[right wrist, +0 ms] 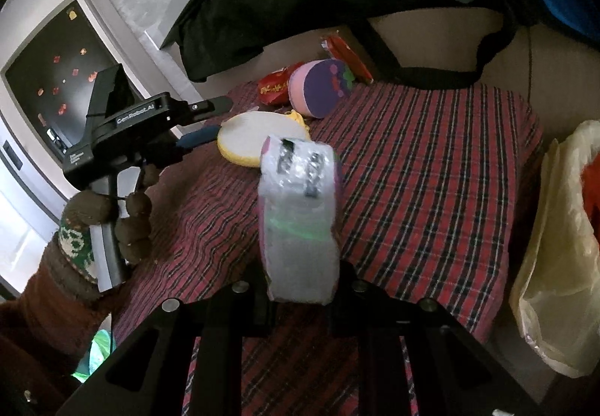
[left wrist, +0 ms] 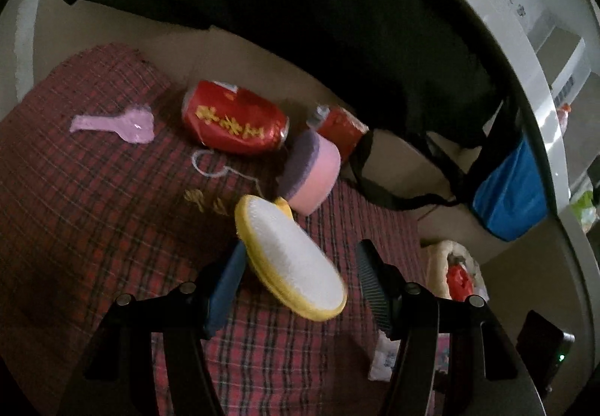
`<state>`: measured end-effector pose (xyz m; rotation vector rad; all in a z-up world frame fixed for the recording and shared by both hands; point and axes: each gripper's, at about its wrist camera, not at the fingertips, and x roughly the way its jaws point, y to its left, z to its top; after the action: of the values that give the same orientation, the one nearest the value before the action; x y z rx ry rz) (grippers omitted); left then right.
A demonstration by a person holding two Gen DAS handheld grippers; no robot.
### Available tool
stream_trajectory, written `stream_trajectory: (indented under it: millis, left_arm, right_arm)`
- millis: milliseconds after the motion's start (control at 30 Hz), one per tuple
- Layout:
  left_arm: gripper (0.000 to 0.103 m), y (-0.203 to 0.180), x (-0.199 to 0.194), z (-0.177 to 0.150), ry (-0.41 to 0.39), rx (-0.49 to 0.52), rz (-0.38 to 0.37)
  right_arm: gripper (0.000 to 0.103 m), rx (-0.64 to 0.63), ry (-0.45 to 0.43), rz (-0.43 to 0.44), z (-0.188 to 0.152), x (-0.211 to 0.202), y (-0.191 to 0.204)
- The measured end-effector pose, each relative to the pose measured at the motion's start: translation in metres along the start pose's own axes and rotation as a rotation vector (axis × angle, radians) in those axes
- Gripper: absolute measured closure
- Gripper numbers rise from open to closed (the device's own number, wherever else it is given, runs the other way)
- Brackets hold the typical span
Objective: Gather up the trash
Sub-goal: 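Grasp the pink sponge roll with the left tool while the right tool lifts the box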
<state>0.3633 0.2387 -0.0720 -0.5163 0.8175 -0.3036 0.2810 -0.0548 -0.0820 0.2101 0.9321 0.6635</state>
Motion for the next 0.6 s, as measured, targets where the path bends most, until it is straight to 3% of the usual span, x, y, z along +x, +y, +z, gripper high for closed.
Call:
stream_trajectory:
  millis: [233,467,567,600]
  left_arm:
    - [0.043,-0.022,0.014,-0.003,0.02,0.01,-0.01]
    - [0.046,-0.026,0.029,0.011,0.027,-0.06,0.078]
    - [0.046,-0.021,0.026,0.007,0.041,-0.041,0.109]
    - [0.046,-0.02,0.021,0.004,0.035,-0.024,0.112]
  right_arm:
    - [0.085,0.021,0.004,0.014,-0.008,-0.002,-0.01]
    - [0.083,0.007,-0.002,0.018,-0.012,-0.005,-0.011]
    - [0.08,-0.053,-0.021,-0.003,-0.015,-0.015,-0.005]
    - [0.075,-0.074,-0.029,-0.01,-0.015,-0.019,-0.004]
